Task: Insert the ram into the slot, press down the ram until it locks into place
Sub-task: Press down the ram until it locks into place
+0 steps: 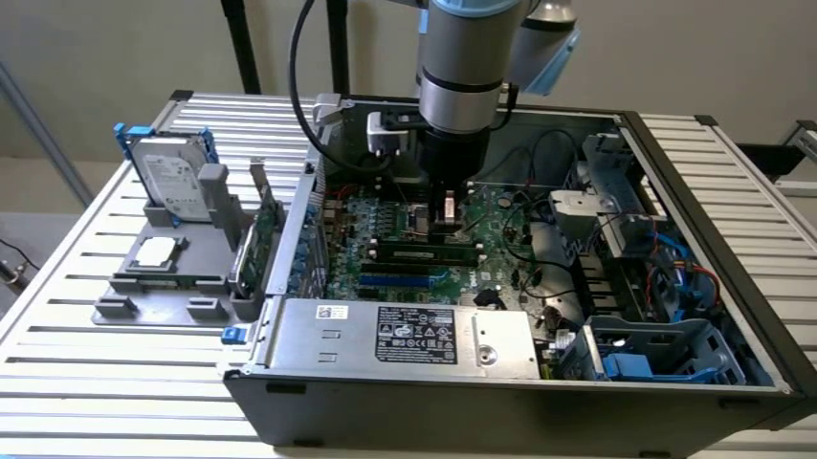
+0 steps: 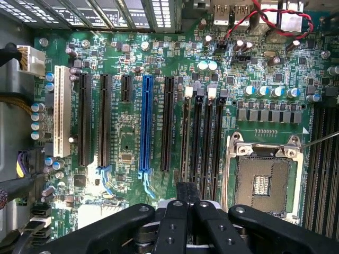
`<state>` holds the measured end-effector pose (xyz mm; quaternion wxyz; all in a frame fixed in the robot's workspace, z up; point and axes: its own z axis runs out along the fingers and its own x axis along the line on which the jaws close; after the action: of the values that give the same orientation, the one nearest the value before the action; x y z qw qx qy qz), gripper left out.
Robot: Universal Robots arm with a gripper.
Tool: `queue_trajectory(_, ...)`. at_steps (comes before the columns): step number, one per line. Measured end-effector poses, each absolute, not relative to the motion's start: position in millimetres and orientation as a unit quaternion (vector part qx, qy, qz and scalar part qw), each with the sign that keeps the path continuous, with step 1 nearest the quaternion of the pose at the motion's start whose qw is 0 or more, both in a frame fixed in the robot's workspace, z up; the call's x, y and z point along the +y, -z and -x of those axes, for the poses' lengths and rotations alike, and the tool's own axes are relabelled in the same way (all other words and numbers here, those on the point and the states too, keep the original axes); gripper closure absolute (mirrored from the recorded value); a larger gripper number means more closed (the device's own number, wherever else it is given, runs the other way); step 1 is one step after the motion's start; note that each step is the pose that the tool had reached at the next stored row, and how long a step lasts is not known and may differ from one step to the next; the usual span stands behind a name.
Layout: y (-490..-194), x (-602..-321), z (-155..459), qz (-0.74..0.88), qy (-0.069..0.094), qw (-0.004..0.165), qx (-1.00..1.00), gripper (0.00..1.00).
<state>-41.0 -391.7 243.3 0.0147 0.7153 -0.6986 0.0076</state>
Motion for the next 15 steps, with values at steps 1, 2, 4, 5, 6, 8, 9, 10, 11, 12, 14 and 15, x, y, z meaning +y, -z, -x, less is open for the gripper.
queue_trajectory(1, -243.3, -391.7, 41.0, -0.715, -0.008, 0.015, -0.699, 0.89)
queue_trajectory(2, -243.3, -391.7, 41.0, -0.715, -0.008, 0.015, -0.699, 0.89)
queue_trajectory(4, -243.3, -391.7, 41.0, -0.715, -0.008, 0.015, -0.699, 0.89)
queue_trajectory(5, -243.3, -391.7, 41.0, -0.715, -0.008, 0.015, -0.699, 0.89)
queue_trajectory(6, -243.0, -391.7, 41.0, -0.715, -0.008, 0.015, -0.699, 0.89)
queue_trajectory(8, -242.1, -391.7, 41.0, -0.715, -0.008, 0.015, -0.699, 0.89)
queue_trajectory(9, -241.5, -391.7, 41.0, -0.715, -0.008, 0.015, -0.699, 0.89)
queue_trajectory(10, -240.7, -391.7, 41.0, -0.715, -0.008, 0.015, -0.699, 0.89)
queue_trajectory(11, -240.0, -391.7, 41.0, -0.715, -0.008, 0.015, -0.699, 0.89)
queue_trajectory(12, -239.1, -391.7, 41.0, -0.715, -0.008, 0.015, -0.699, 0.89)
queue_trajectory(14, -237.4, -391.7, 41.0, -0.715, -0.008, 0.015, -0.699, 0.89)
queue_trajectory(15, -236.6, -391.7, 41.0, -0.715, -0.008, 0.015, -0.699, 0.89)
